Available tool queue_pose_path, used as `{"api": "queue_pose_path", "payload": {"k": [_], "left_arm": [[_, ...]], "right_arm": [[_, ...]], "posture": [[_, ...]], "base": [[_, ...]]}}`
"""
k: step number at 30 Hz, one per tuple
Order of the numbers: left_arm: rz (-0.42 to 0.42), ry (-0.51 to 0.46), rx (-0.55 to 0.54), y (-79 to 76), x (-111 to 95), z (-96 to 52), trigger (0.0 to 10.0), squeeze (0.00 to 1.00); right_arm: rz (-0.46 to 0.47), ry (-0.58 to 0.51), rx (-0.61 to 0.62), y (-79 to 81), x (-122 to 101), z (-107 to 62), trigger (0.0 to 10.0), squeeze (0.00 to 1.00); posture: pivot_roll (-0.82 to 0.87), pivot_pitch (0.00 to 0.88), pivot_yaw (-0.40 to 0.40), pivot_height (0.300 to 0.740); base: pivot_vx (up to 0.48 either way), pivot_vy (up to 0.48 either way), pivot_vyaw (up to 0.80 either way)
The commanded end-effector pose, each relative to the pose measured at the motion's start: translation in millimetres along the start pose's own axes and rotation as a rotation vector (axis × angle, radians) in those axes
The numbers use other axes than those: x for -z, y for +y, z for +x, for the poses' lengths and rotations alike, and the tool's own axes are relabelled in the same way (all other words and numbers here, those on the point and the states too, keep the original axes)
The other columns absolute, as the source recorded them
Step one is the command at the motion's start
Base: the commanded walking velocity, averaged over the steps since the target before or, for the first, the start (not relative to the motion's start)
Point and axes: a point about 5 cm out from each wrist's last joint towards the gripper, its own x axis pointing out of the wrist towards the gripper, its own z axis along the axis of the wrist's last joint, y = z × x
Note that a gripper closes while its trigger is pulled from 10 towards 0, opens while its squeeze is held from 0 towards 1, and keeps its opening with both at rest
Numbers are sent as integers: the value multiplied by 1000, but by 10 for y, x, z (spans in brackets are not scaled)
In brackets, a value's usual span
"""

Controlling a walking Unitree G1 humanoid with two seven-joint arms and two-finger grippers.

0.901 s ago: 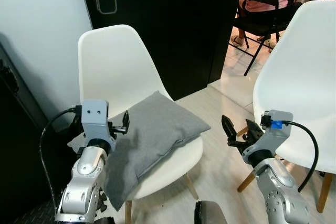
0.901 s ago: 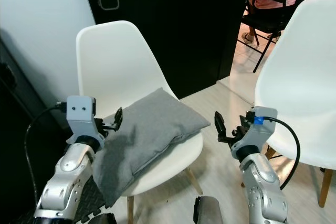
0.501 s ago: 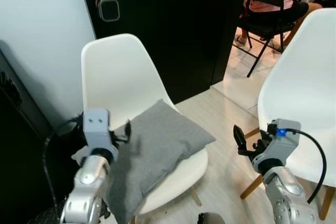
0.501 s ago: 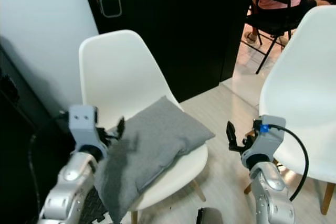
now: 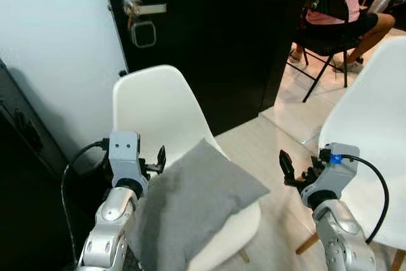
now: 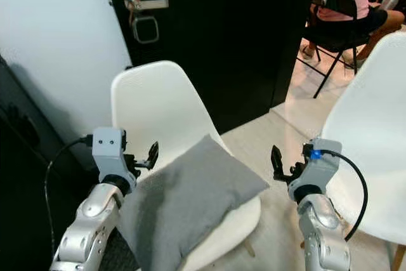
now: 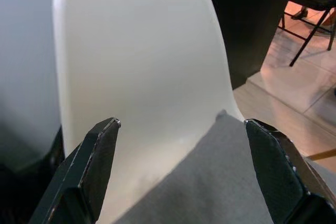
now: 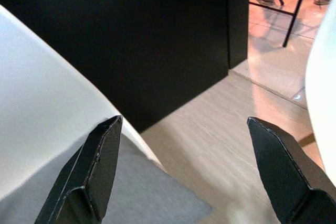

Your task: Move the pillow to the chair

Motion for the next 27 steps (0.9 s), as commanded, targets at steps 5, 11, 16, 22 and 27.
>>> {"api": "queue_pose_path", "payload": {"k": [5, 11, 16, 22, 27], "left_arm": [[22, 10, -4, 25, 29, -1, 10000, 0], [20, 16, 1, 25, 50, 19, 10000, 0], [23, 22, 12, 22, 71, 25, 10000, 0], [18, 25, 20, 20, 86, 35, 10000, 0], [15, 24, 24, 13, 96, 37, 10000, 0]], "right_arm": [[5, 0, -1, 9, 33, 6, 10000, 0], [-1, 0, -10, 19, 40, 21, 10000, 0], [0, 5, -10, 26, 59, 18, 10000, 0], [-8, 12, -13, 30, 65, 21, 10000, 0], [-9, 38, -19, 51, 76, 35, 10000, 0]], "posture": [[-52, 26, 16, 691], [-53, 16, 15, 716], [-57, 8, 19, 740], [-61, 2, 21, 740], [-63, 0, 21, 740]], "base": [[0, 0, 0], [0, 0, 0], [0, 0, 0], [0, 0, 0], [0, 0, -320]]}}
